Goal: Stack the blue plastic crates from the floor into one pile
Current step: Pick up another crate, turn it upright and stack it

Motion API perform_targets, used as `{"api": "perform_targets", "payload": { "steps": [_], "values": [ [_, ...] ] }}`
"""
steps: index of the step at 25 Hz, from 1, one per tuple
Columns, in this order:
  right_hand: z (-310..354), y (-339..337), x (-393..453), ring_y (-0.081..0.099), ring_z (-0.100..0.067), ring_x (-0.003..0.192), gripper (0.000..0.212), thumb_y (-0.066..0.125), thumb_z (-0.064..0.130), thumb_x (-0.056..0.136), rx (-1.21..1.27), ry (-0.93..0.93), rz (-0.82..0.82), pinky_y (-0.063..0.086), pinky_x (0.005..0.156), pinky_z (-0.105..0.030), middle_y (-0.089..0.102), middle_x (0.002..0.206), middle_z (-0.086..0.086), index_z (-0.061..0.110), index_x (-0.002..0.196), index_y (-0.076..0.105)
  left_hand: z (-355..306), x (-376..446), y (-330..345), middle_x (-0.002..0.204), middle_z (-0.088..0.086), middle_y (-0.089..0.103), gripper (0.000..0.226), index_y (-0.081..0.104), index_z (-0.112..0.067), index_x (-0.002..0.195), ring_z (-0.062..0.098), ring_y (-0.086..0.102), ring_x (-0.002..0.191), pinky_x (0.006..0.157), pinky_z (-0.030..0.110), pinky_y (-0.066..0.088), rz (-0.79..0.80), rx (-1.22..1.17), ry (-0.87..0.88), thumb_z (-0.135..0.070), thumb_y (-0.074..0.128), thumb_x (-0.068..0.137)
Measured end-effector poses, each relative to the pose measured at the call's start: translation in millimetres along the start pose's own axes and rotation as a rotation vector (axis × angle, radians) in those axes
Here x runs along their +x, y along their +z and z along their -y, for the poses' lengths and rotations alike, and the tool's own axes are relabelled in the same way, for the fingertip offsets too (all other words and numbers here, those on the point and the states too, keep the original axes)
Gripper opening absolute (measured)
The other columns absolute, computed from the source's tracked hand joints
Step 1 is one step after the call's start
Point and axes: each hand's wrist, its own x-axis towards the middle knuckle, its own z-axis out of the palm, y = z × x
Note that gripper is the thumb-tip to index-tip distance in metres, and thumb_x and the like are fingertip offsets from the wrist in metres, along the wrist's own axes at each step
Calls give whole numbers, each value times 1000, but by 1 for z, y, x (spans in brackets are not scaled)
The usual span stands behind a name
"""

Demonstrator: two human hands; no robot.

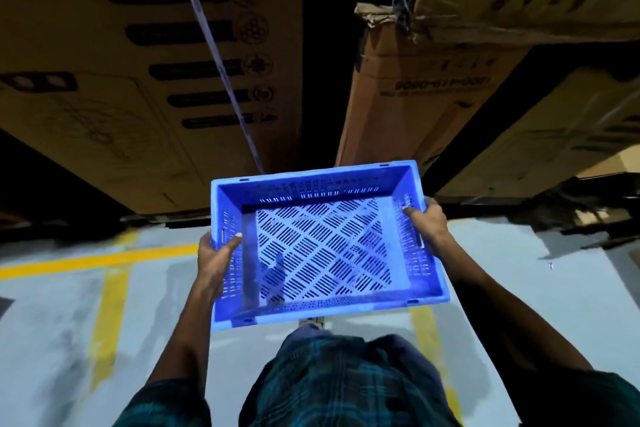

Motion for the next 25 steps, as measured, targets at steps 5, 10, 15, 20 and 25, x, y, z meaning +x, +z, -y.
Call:
{"api": "perform_targets", "payload": {
  "steps": [5, 10, 15, 20, 25],
  "values": [
    [-4, 28, 23, 66, -24, 78, 31, 68, 14, 81, 60, 77, 69, 50, 66, -26, 71, 100, -10, 8, 112, 64, -3, 31, 10, 107, 15, 71, 53, 56, -14, 119, 39, 70, 92, 79, 55, 59, -29, 75, -116, -29, 81, 76],
    [-70, 38, 84, 72, -35, 90, 46, 73, 40, 66, 40, 105, 126, 58, 84, -55, 75, 97, -10, 15, 105, 63, -9, 28, 21, 110, 9, 67, 54, 49, -14, 127, 28, 67, 89, 67, 33, 56, -38, 143, -116, -20, 78, 82],
    [-45, 19, 12, 62, -28, 89, 41, 63, 26, 88, -161, 44, 138, 51, 84, -39, 64, 102, -10, 17, 125, 49, 19, 41, 8, 108, 11, 70, 61, 55, -20, 117, 35, 70, 95, 84, 54, 57, -72, 288, -131, -43, 76, 65],
    [-72, 12, -25, 62, -41, 94, 52, 59, 24, 85, -316, 39, 168, 35, 69, -34, 59, 97, -20, 1, 128, 41, 45, 14, 3, 105, 18, 67, 56, 52, -15, 107, 38, 67, 94, 87, 52, 54, -171, 433, -271, -47, 66, 63],
    [-70, 14, -24, 59, -40, 98, 59, 58, 27, 84, -297, 100, 172, 41, 74, -38, 60, 117, -26, 2, 133, 38, 37, 19, 9, 96, 14, 68, 56, 54, -16, 93, 38, 68, 89, 87, 59, 54, -174, 365, -259, -53, 69, 54]
  ]
}}
